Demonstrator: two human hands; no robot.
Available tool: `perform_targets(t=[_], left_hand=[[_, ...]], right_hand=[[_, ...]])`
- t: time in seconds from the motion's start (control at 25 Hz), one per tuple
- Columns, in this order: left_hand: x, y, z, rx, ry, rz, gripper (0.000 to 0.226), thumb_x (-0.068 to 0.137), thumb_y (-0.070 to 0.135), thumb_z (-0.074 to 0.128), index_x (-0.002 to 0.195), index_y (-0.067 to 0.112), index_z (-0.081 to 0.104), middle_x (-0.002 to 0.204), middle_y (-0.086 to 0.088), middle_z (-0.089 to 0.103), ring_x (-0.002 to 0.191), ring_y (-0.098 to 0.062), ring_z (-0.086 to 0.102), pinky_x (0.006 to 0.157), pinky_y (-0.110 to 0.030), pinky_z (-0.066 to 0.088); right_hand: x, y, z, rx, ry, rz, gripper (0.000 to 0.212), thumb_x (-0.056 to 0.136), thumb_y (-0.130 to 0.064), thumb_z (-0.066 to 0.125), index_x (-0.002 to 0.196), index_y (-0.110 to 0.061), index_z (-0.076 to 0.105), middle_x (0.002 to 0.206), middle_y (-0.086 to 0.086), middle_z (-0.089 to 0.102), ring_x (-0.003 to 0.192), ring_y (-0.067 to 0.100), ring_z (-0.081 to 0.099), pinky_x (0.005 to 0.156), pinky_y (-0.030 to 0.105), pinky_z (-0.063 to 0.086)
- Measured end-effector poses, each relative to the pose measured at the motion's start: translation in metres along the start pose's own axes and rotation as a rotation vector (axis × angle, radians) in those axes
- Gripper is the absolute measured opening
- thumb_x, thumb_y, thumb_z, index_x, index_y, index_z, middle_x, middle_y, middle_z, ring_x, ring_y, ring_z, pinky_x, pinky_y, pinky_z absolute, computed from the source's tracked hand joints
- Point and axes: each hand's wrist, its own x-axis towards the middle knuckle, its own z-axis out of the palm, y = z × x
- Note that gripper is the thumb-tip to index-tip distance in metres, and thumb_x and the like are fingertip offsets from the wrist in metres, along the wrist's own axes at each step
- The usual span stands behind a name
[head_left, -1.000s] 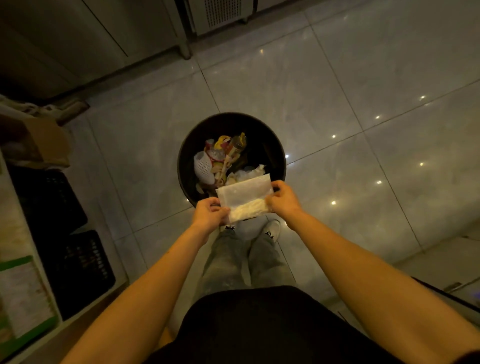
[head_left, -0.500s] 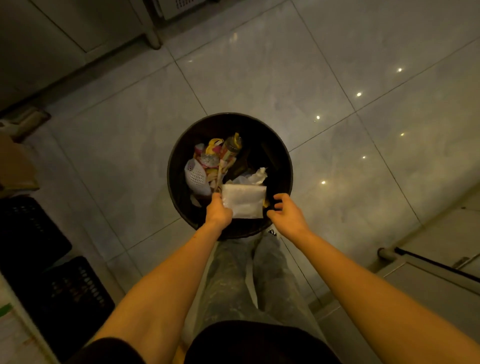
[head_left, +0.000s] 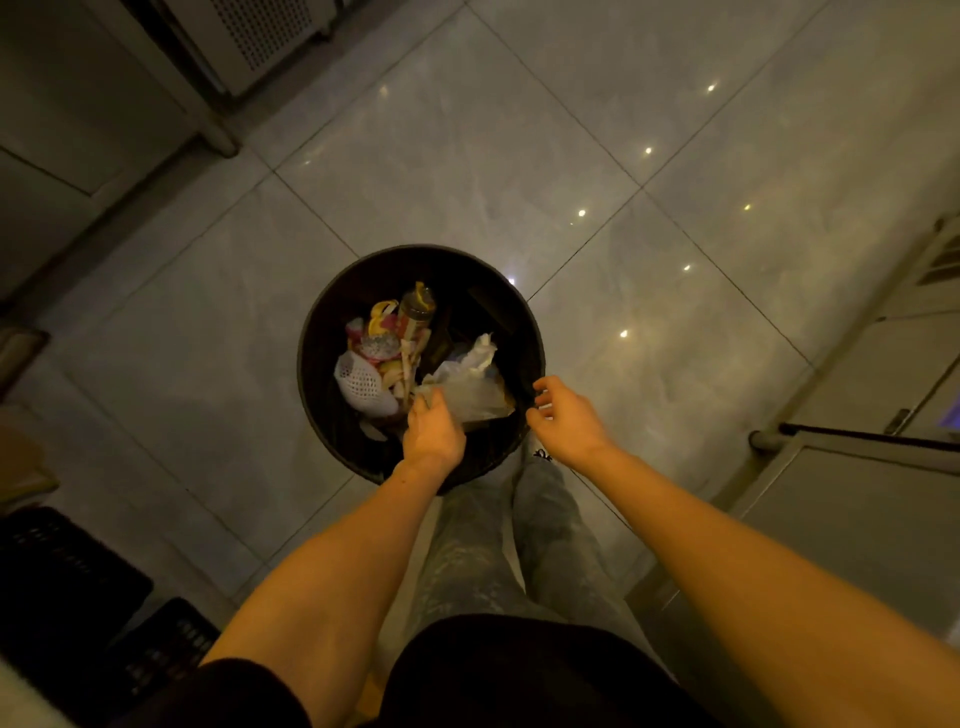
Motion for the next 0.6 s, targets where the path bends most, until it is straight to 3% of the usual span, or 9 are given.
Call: perform_targets(t=[0.2, 0.6], left_hand=[[-0.037, 0.020, -0.022, 0.304, 0.089, 0.194, 0.055, 0.100, 0.036, 0.036, 0.150, 0.018, 0.023, 0.160, -0.019, 0.008, 0.147, -0.039, 0.006, 0.115, -0.057, 0.017], [-0.128, 0.146, -0.032, 0.487, 0.251, 0.808, 0.058, 0.100, 0.045, 0.019, 0.150, 0.017, 0.027, 0.159, -0.013, 0.023, 0.147, -0.030, 0.018, 0.118, -0.047, 0.014]], right_hand=[[-0.028, -0.007, -0.025, -0.097, 0.116, -0.102, 0.046, 0.096, -0.028, 0.048, 0.138, -0.010, 0.040, 0.136, 0.016, 0.051, 0.123, 0.032, 0.052, 0.098, 0.044, 0.047], [-0.127, 0.054, -0.132, -0.223, 0.631, -0.113, 0.048, 0.098, -0.031, 0.042, 0.142, -0.010, 0.040, 0.140, 0.016, 0.048, 0.122, 0.036, 0.049, 0.100, 0.043, 0.041]])
